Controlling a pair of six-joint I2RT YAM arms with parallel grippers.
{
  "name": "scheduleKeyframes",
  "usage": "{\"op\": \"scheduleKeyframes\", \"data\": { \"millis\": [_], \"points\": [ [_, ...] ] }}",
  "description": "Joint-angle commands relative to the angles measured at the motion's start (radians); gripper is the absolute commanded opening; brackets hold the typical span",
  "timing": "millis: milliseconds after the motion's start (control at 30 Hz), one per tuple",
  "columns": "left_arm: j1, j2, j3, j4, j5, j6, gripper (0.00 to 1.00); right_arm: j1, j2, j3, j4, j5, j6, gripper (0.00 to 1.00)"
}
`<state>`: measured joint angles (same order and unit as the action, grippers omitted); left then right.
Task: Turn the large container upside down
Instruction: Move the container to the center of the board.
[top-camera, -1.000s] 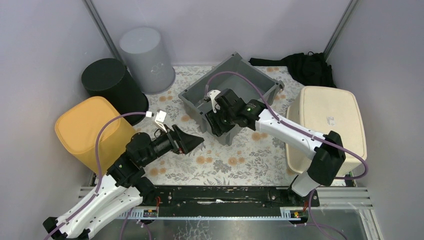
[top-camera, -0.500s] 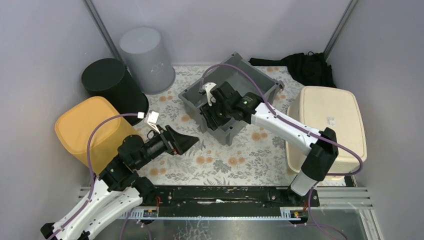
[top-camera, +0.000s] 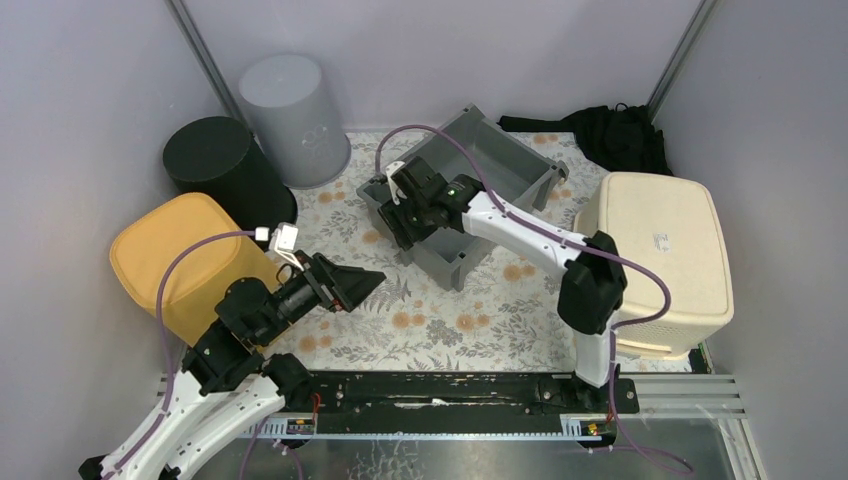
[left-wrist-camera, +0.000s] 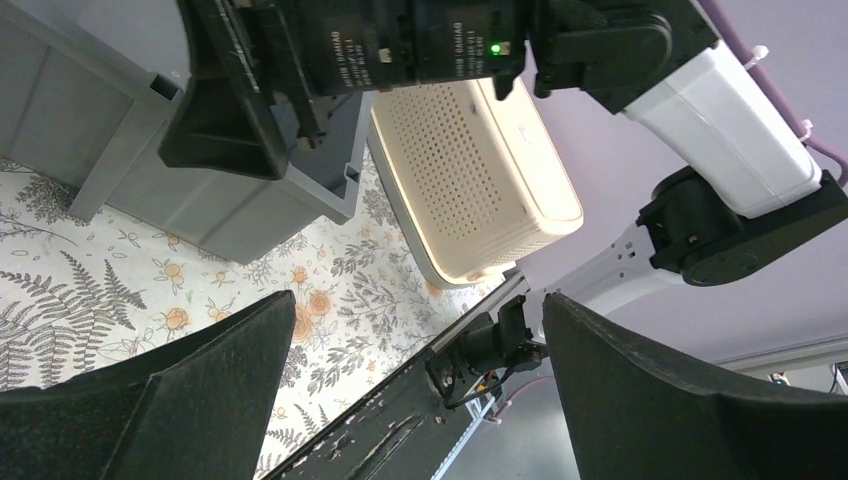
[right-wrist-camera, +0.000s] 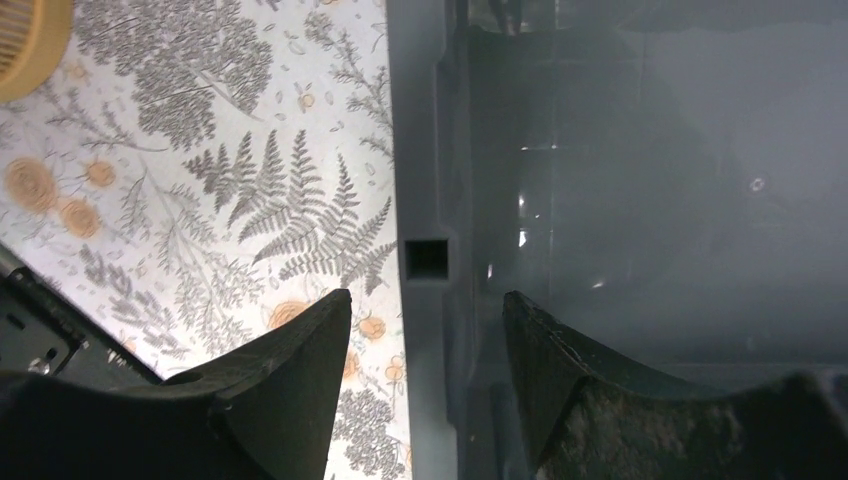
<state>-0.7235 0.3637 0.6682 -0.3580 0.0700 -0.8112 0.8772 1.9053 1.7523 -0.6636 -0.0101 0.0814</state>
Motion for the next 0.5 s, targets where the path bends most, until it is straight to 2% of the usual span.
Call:
{"op": "scheduleKeyframes", "data": {
  "millis": [0,300,400,467],
  "points": [
    [0.006,-0.019,0.028,-0.012,-0.021,0.020,1.00,0.009,0.048,0.096,0.008,0.077,-0.025,0.64],
    [0.006,-0.059,0.016,0.013,-0.008,0.021,1.00,0.009,0.166,0.180,0.007,0.039,-0.049,0.64],
    [0.006,-0.075,0.016,0.040,0.013,0.027,1.00,0.013,0.162,0.150,0.036,0.002,-0.057,0.59],
    [0.006,-0.090,0.014,0.055,0.025,0.030,1.00,0.018,0.155,0.127,0.048,-0.007,-0.062,0.52]
  ]
}}
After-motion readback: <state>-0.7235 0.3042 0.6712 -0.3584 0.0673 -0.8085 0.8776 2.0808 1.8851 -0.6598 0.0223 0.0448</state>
